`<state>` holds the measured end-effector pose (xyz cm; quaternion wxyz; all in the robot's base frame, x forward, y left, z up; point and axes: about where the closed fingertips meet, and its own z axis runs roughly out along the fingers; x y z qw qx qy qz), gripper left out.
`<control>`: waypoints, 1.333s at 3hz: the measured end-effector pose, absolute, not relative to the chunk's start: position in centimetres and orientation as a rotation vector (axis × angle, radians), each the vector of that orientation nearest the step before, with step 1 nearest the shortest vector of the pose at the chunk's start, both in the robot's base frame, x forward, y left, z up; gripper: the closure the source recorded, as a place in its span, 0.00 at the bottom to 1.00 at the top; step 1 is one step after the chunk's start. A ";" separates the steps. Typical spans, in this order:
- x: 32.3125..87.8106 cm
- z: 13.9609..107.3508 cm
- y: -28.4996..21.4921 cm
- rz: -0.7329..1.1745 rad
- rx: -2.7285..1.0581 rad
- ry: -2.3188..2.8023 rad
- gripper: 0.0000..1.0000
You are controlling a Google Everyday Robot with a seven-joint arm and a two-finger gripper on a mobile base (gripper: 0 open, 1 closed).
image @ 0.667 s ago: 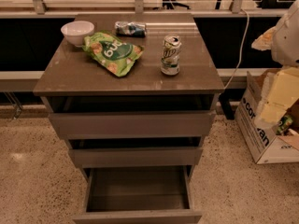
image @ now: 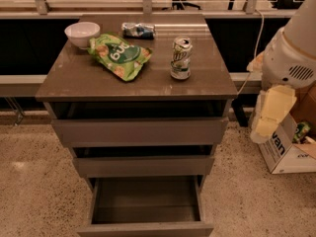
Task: Close bottom drawer
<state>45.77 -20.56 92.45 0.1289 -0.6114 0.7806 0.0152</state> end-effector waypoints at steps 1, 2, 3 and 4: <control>45.0 86.2 -17.0 0.132 -1.782 2.245 0.00; 43.1 81.3 -14.5 0.180 -1.828 2.143 0.00; 43.9 80.0 -13.9 0.145 -1.811 2.104 0.00; 45.3 75.7 -13.3 0.156 -1.784 2.170 0.00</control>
Offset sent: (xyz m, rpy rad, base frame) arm -0.0094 0.1036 -0.1755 0.2150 -0.1995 0.1761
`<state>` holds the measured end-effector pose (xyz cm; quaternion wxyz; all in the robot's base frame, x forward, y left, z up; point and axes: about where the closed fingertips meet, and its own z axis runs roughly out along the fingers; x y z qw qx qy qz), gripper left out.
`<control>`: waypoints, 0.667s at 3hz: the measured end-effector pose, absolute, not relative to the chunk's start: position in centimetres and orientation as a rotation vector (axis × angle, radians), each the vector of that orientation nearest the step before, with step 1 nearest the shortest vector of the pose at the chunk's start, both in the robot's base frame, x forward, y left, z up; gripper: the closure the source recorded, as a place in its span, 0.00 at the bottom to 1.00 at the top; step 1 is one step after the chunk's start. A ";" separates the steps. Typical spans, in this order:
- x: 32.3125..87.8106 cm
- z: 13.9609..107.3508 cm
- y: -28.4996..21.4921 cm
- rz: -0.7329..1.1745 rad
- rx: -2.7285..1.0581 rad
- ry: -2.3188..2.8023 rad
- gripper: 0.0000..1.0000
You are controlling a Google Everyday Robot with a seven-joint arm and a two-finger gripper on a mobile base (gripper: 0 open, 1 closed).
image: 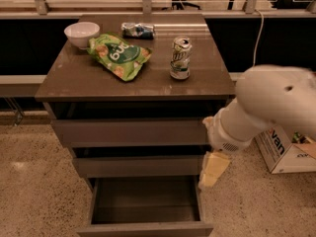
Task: Close bottom drawer
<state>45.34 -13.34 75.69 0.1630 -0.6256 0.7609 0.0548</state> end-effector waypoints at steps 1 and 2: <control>45.6 65.9 -12.3 0.272 -1.679 2.252 0.00; 46.6 62.4 -12.1 0.329 -1.607 2.256 0.00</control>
Offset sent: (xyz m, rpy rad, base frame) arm 0.0039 0.0091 -0.0795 0.0376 0.0536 -0.0624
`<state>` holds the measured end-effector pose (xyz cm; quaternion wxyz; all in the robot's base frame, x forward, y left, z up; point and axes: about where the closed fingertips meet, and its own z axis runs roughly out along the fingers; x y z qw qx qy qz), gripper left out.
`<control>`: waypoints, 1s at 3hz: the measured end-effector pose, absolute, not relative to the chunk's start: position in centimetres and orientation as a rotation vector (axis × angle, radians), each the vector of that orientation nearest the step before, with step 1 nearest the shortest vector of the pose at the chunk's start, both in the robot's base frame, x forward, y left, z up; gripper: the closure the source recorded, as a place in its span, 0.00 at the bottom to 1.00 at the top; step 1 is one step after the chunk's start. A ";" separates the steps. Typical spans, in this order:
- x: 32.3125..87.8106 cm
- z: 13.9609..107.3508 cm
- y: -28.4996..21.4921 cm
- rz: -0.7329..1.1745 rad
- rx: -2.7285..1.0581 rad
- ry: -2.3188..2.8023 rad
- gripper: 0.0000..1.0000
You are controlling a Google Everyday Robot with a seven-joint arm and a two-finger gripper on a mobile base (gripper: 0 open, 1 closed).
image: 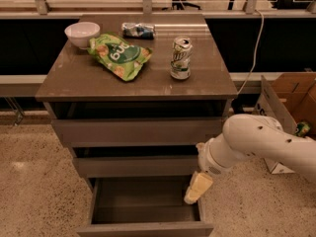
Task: Close bottom drawer
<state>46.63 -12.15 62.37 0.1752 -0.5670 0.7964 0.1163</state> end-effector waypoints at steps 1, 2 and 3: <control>46.7 62.6 -12.1 0.325 -1.613 2.254 0.00; 46.8 59.4 -11.6 0.436 -1.648 2.270 0.00; 44.5 52.3 -10.1 0.694 -1.682 2.230 0.00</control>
Offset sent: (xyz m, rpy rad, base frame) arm 0.0070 0.0175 -0.1346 0.1457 0.3551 0.1483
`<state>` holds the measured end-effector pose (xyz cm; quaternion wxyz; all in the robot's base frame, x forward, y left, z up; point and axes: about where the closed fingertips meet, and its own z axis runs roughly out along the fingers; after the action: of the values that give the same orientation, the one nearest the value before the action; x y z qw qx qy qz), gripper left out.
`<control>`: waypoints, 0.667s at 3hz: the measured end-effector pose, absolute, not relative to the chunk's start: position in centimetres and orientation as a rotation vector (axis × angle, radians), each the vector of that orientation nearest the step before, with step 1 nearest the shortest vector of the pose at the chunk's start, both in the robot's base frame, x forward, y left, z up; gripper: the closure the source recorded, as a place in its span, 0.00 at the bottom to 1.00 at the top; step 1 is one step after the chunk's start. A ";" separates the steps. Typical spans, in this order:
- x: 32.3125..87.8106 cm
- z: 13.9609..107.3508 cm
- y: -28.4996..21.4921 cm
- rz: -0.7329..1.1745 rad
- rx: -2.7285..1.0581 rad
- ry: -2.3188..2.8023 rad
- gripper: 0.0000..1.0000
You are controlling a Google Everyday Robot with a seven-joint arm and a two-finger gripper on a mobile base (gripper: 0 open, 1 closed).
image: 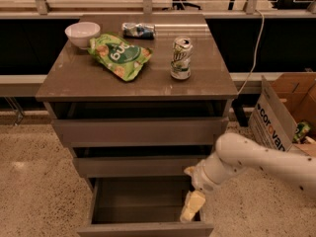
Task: Close bottom drawer
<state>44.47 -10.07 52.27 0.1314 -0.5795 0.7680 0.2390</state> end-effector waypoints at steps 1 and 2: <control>43.5 45.8 -9.8 0.822 -1.587 2.137 0.18; 42.6 41.4 -9.2 0.901 -1.531 2.079 0.41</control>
Offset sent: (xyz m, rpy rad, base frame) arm -0.0283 0.0130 -0.1613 0.3352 -0.0076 -0.0504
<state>42.56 -9.15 41.36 0.2023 -0.5483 0.7446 0.3227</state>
